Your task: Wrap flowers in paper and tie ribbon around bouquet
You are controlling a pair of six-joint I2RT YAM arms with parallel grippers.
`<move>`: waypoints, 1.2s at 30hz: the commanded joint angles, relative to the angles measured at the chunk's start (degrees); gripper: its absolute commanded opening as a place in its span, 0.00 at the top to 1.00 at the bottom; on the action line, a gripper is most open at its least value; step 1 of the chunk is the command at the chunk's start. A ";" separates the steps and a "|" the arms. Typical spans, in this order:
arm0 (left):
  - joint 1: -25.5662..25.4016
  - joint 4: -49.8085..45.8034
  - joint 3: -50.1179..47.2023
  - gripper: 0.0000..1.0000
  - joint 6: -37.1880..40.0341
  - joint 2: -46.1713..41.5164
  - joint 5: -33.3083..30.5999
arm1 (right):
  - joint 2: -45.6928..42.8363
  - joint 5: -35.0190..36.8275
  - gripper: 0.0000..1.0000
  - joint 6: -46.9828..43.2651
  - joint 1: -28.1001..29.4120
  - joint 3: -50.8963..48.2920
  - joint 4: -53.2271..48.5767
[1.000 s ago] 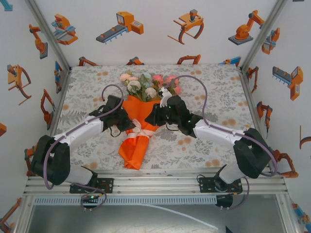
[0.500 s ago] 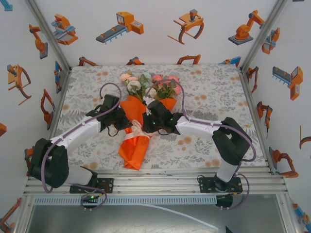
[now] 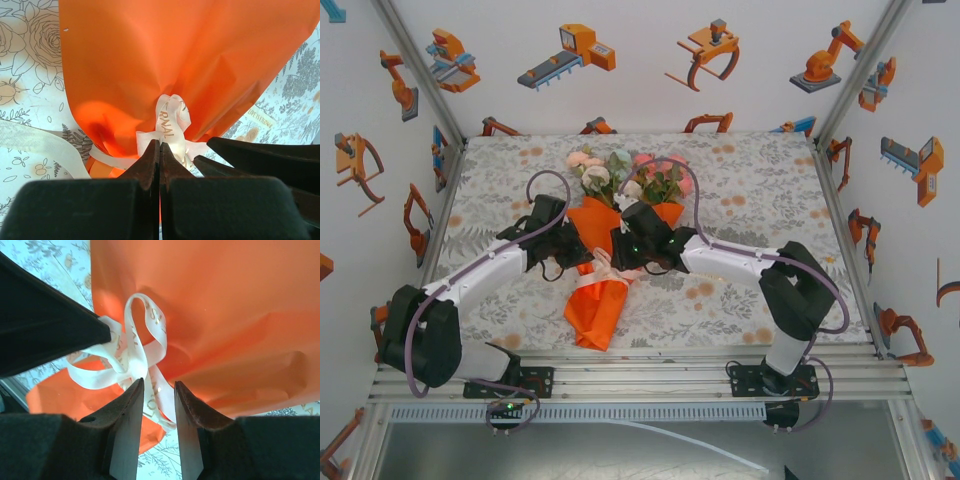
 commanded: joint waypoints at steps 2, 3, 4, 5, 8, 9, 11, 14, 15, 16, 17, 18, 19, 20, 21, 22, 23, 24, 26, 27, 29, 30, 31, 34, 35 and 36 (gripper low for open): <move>0.39 -0.41 -0.65 1.00 1.45 -1.48 1.08 | 2.99 0.64 0.67 1.63 -0.01 2.41 0.18; 0.40 -0.47 -0.70 1.00 1.47 -1.57 0.95 | 3.43 0.39 0.69 1.35 0.02 2.75 0.17; 0.48 -0.60 -0.65 1.00 1.54 -1.62 0.86 | 3.72 -0.10 0.71 0.93 -0.07 3.03 0.34; 0.48 -0.68 -0.59 1.00 1.66 -1.67 0.91 | 3.88 -0.59 0.73 0.71 -0.02 3.17 0.59; 0.54 -0.83 -0.65 1.00 1.78 -1.92 0.90 | 4.18 -2.46 0.76 -0.21 0.02 3.41 1.74; 0.48 -0.76 -0.74 1.00 1.78 -2.12 0.86 | 4.27 -3.23 0.76 -0.46 0.00 3.63 2.10; 0.48 -0.67 -0.81 1.00 1.78 -2.26 0.83 | 4.49 -5.08 0.76 -0.53 0.02 3.69 3.21; 0.64 -0.88 -0.83 1.00 1.85 -2.27 0.57 | 4.41 -7.62 0.75 -0.65 0.08 3.35 4.84; 0.66 -1.00 -0.89 1.00 1.79 -2.16 0.43 | 4.16 -7.07 0.75 -0.76 0.19 3.12 4.69; 0.76 -1.08 -0.92 1.00 1.86 -2.14 0.26 | 3.78 -5.81 0.74 -0.85 0.19 2.79 4.26; 0.74 -1.24 -0.94 1.00 2.00 -2.04 0.06 | 3.43 -4.08 0.73 -1.11 0.15 2.52 3.50; 0.74 -1.45 -0.92 1.00 2.22 -2.01 -0.14 | 2.97 -2.00 0.73 -1.46 0.12 2.32 2.73; 0.76 -1.55 -0.93 1.00 2.36 -2.01 -0.15 | 2.58 -0.76 0.72 -1.78 -0.06 2.11 2.31; 0.74 -1.72 -0.92 1.00 2.50 -2.18 -0.15 | 2.21 0.03 0.72 -1.98 -0.18 2.01 2.14; 0.75 -1.66 -1.00 1.00 2.59 -2.25 -0.04 | 1.88 0.79 0.72 -1.99 -0.46 1.85 1.99; 0.75 -1.67 -1.02 1.00 2.65 -2.34 0.11 | 1.73 1.86 0.72 -1.78 -0.76 1.89 1.74; 0.75 -1.60 -1.09 1.00 2.69 -2.38 0.19 | 1.65 2.71 0.73 -1.54 -1.07 1.88 1.54; 0.76 -1.47 -1.17 1.00 2.71 -2.54 0.16 | 1.77 2.99 0.75 -1.52 -1.36 2.04 1.46; 0.77 -1.47 -1.09 1.00 2.66 -2.63 0.04 | 2.67 2.29 0.79 -1.97 -1.57 2.87 1.38; 0.74 -1.47 -1.02 1.00 2.71 -2.68 -0.04 | 3.54 1.51 0.81 -2.40 -1.57 3.77 0.88; 0.82 -1.56 -0.88 1.00 2.72 -2.63 0.03 | 5.25 -0.58 0.83 -2.72 -1.57 5.19 0.21; 0.83 -1.71 -0.74 1.00 2.74 -2.59 0.03 | 6.02 -1.62 0.83 -2.93 -1.48 5.72 0.34; 0.83 -1.73 -0.65 1.00 2.77 -2.46 0.02 | 6.54 -2.60 0.83 -3.15 -1.40 6.02 0.44; 0.97 -1.67 -0.65 1.00 2.74 -2.34 -0.04 | 7.92 -4.93 0.83 -3.54 -1.21 6.47 1.08; 0.99 -1.56 -0.72 1.00 2.71 -2.28 0.09 | 8.10 -5.30 0.83 -3.55 -1.14 6.54 1.15; 0.93 -1.56 -0.78 1.00 2.66 -2.22 0.12 | 8.22 -5.90 0.83 -3.66 -1.08 6.65 1.24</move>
